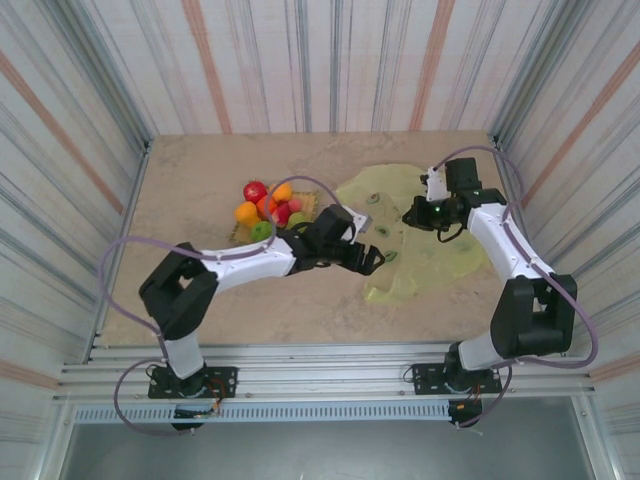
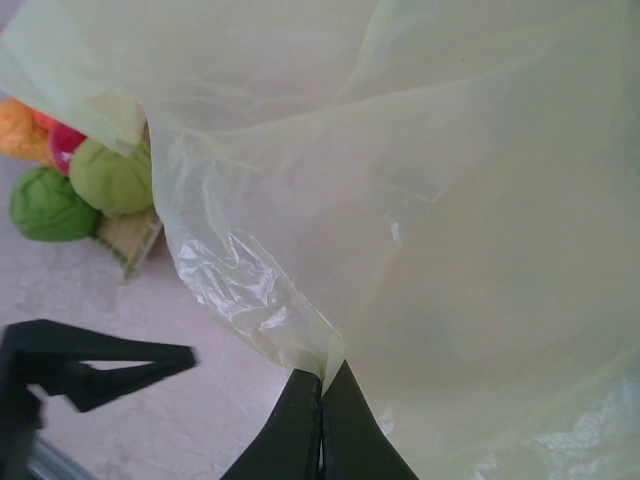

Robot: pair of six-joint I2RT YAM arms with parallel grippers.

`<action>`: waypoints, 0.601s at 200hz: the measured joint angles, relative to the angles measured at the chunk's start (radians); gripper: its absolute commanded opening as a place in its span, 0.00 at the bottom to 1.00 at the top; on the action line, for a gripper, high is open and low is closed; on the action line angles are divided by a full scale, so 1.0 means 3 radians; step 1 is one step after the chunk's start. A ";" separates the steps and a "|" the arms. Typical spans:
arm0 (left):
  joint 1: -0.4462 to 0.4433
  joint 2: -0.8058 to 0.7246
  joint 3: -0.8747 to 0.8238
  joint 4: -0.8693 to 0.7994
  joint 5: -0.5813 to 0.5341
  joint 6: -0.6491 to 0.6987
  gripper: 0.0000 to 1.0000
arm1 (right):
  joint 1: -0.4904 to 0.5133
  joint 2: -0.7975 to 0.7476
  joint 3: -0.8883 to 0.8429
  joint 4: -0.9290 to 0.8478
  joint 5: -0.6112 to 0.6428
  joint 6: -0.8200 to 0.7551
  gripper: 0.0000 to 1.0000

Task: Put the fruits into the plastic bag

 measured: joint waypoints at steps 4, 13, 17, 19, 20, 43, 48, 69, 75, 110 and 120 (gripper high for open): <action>-0.0009 0.0045 0.0027 0.0006 -0.0013 -0.0011 0.97 | -0.0004 -0.0013 0.0000 0.0003 -0.0023 0.0011 0.00; -0.0022 0.0122 0.0057 0.0015 -0.0041 -0.0058 0.97 | -0.0020 -0.0047 0.0000 0.0001 -0.0058 0.0032 0.00; -0.0023 0.0144 0.0058 0.0023 -0.0052 -0.0069 0.97 | -0.0022 -0.0064 0.0000 0.0001 -0.0071 0.0038 0.00; -0.0024 0.0151 0.0058 0.0024 -0.0057 -0.0074 0.97 | -0.0024 -0.0074 0.0000 -0.0001 -0.0079 0.0039 0.00; -0.0023 0.0156 0.0058 0.0024 -0.0064 -0.0078 0.96 | -0.0027 -0.0078 0.0000 -0.0001 -0.0080 0.0041 0.00; -0.0023 0.0172 0.0056 0.0023 -0.0155 -0.0080 0.97 | -0.0065 -0.0163 0.0024 -0.0060 -0.0154 0.0075 0.00; -0.0019 0.0154 0.0047 0.0036 -0.0165 -0.0076 0.97 | -0.0071 -0.0181 0.0039 -0.0084 -0.0161 0.0085 0.00; 0.0014 -0.0039 -0.0151 0.0103 -0.0205 -0.0038 0.97 | -0.0094 -0.0249 0.0142 -0.0209 -0.0167 0.0086 0.00; 0.0034 -0.0130 -0.0237 0.0112 -0.0203 -0.0015 0.97 | -0.0099 -0.0268 0.0174 -0.0238 -0.0165 0.0085 0.00; 0.0308 -0.0872 -0.0720 0.0131 -0.0281 0.0284 0.98 | -0.0028 -0.0361 0.0341 -0.0411 -0.0106 -0.0025 0.00; 0.0403 -0.1064 -0.0763 0.0127 -0.0333 0.0421 0.98 | 0.0033 -0.0361 0.0388 -0.0468 -0.0078 -0.0072 0.00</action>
